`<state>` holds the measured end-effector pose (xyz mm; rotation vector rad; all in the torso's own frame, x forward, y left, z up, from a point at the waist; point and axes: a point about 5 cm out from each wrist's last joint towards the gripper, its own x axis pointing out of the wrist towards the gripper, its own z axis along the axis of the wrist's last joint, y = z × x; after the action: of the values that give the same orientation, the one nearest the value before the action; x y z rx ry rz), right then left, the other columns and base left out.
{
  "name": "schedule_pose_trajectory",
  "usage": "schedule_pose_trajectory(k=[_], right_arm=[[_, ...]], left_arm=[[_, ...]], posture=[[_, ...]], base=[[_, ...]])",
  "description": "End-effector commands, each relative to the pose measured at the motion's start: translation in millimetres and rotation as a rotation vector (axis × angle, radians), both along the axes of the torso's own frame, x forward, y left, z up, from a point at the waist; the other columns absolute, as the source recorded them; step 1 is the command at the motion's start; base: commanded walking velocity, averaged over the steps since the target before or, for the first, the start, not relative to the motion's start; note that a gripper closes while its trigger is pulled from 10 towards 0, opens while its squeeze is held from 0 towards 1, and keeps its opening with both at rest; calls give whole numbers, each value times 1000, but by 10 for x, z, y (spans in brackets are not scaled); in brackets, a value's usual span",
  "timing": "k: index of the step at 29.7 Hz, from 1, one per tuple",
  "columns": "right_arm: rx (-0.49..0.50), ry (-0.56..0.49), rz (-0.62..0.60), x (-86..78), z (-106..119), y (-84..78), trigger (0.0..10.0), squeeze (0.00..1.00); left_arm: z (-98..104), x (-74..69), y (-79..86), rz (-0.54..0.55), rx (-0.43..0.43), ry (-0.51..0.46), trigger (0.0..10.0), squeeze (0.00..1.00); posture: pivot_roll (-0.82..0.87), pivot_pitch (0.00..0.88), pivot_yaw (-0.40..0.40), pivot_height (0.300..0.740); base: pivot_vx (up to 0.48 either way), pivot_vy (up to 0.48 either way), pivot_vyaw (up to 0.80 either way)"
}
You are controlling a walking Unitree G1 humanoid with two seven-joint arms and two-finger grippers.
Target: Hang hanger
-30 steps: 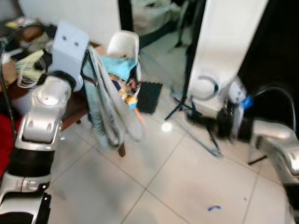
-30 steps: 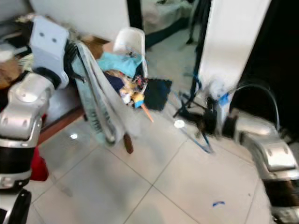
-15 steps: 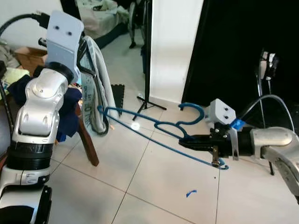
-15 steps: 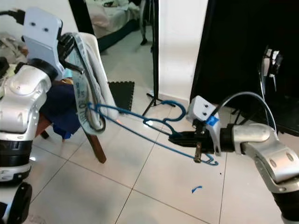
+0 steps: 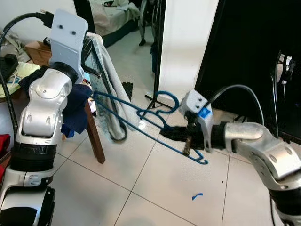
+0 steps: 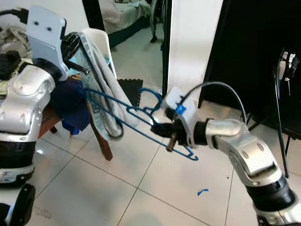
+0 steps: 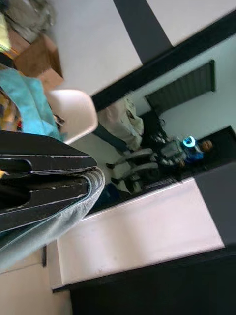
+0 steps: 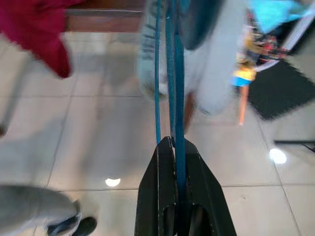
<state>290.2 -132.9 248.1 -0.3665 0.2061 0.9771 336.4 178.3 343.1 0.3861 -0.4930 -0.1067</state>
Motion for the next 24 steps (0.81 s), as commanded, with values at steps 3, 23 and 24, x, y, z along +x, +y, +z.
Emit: schedule_pose_trajectory(k=[3, 23, 24], right_arm=[[3, 1, -72, 58, 18, -58, 10000, 0], [174, -82, -254, 261, 270, -50, 10000, 0], [174, -82, -254, 261, 270, -50, 10000, 0]], left_arm=[[16, -21, -34, -23, -1, -2, 10000, 0], [-58, -27, -172, -68, 123, 3, 10000, 0], [-58, -27, -172, -68, 123, 3, 10000, 0]], posture=[[-22, 93, 47, 740], [-18, 88, 57, 740], [-18, 88, 57, 740]], base=[[0, 0, 0], [0, 0, 0], [0, 0, 0]])
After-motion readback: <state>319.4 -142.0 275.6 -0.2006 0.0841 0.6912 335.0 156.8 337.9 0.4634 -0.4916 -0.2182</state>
